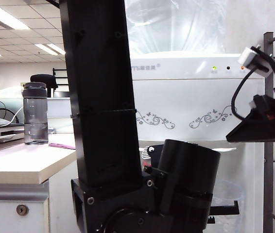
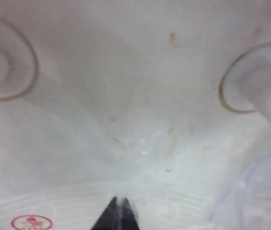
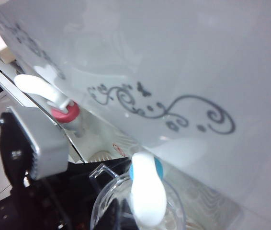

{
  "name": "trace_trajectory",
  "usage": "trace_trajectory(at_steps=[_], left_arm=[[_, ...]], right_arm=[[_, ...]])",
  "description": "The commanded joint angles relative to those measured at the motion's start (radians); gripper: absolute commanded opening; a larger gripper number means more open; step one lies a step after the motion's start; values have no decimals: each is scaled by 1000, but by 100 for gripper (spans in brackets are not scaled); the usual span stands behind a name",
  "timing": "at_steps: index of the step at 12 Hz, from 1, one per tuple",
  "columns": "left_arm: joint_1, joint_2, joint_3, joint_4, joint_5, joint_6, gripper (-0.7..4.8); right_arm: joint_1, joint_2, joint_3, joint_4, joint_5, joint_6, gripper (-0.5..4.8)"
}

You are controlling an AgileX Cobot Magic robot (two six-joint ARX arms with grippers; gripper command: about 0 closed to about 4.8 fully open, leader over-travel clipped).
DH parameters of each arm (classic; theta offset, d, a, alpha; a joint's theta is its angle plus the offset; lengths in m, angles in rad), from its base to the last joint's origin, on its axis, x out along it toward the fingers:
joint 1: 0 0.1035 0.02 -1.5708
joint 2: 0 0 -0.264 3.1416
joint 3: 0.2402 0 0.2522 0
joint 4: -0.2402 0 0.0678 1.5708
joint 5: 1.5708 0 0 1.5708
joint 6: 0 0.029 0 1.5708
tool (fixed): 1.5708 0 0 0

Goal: Pick up the plastic mug from the left desk, go to the cold water outlet of the water dispenser, press the vertical switch to get some water, then put the mug back on the desk.

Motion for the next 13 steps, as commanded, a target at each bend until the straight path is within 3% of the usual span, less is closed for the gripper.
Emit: trace_trajectory(at_steps=[1, 5, 10, 13], left_arm=[[-1, -8, 3, 34, -5, 1, -5], [-1, -8, 3, 34, -5, 1, -5], [-1, -8, 3, 34, -5, 1, -5], [-1, -8, 3, 34, -5, 1, -5]], right_arm=[[1, 45, 4, 77, 6, 1, -1], [2, 81, 4, 118, 76, -5, -1], [1, 95, 4, 122, 90, -16, -1], [1, 105, 4, 122, 88, -122, -1]])
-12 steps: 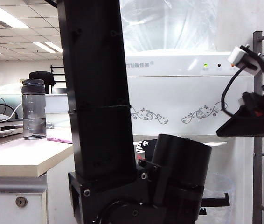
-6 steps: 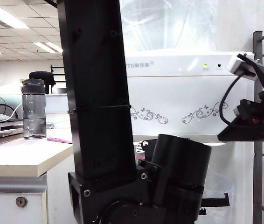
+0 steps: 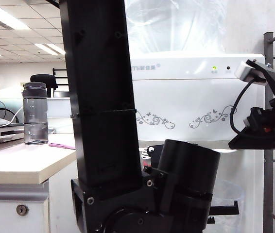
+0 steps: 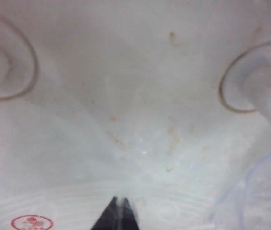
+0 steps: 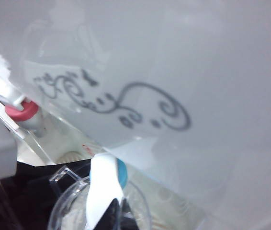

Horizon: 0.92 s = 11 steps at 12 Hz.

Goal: Pick up the plastic mug from the left desk, go to the cold water outlet of the water dispenser, press the vertical switch to get some water, then put the mug back on the desk.

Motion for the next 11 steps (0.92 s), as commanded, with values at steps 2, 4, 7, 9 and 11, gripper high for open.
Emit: trace_trajectory(at_steps=[2, 4, 7, 9, 11], left_arm=[[-1, -8, 3, 34, -5, 1, -5], [-1, -8, 3, 34, -5, 1, -5], [-1, -8, 3, 34, -5, 1, -5], [-1, -8, 3, 34, -5, 1, -5], [-1, -8, 3, 34, -5, 1, -5]], right_arm=[[2, 2, 3, 8, -1, -120, -1], [2, 2, 3, 8, -1, -161, -1], [2, 2, 3, -10, -6, -191, -1], [2, 2, 3, -30, -6, -201, -1], [2, 2, 3, -35, -23, -204, -1]])
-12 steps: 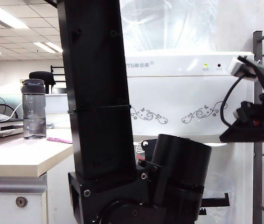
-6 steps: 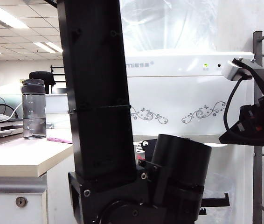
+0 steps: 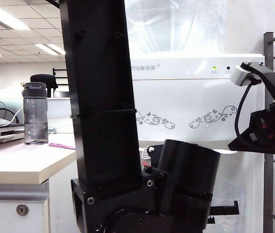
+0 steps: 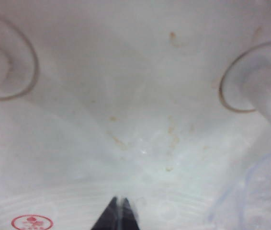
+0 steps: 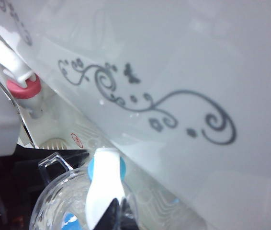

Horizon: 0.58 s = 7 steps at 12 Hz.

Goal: Pick up the plastic mug from the left desk, go to the cold water outlet of the water dispenser, press the vertical switch to get some water, then put the mug back on the desk.

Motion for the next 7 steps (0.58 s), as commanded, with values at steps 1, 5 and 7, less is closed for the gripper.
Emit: trace_trajectory(at_steps=[1, 5, 7], left_arm=[[-1, -8, 3, 34, -5, 1, -5], [-1, -8, 3, 34, -5, 1, -5], [-1, -8, 3, 34, -5, 1, -5]], right_arm=[[1, 0, 3, -25, -22, -7, -1], [2, 0, 3, -49, -27, -27, -1], [2, 0, 3, -64, -27, -29, -1]])
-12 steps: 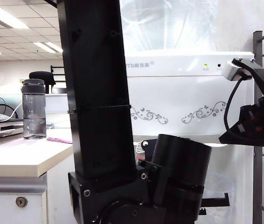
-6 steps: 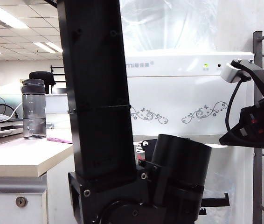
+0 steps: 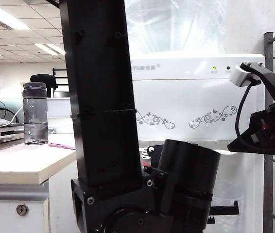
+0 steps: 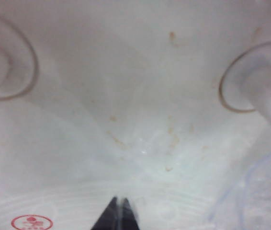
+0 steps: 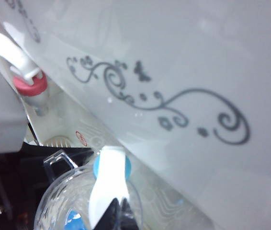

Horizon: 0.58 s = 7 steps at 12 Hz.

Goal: Pick up the plastic mug from the left desk, go to the cold water outlet of the water dispenser, press the vertical switch to get some water, then put the mug back on the desk.

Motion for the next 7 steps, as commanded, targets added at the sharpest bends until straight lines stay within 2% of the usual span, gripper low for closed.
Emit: trace_trajectory(at_steps=[1, 7], left_arm=[[-1, -8, 3, 34, -5, 1, -5], [-1, -8, 3, 34, -5, 1, -5]], right_arm=[[2, 0, 0, -53, -7, -9, -1], [3, 0, 0, -71, -18, -24, -1]])
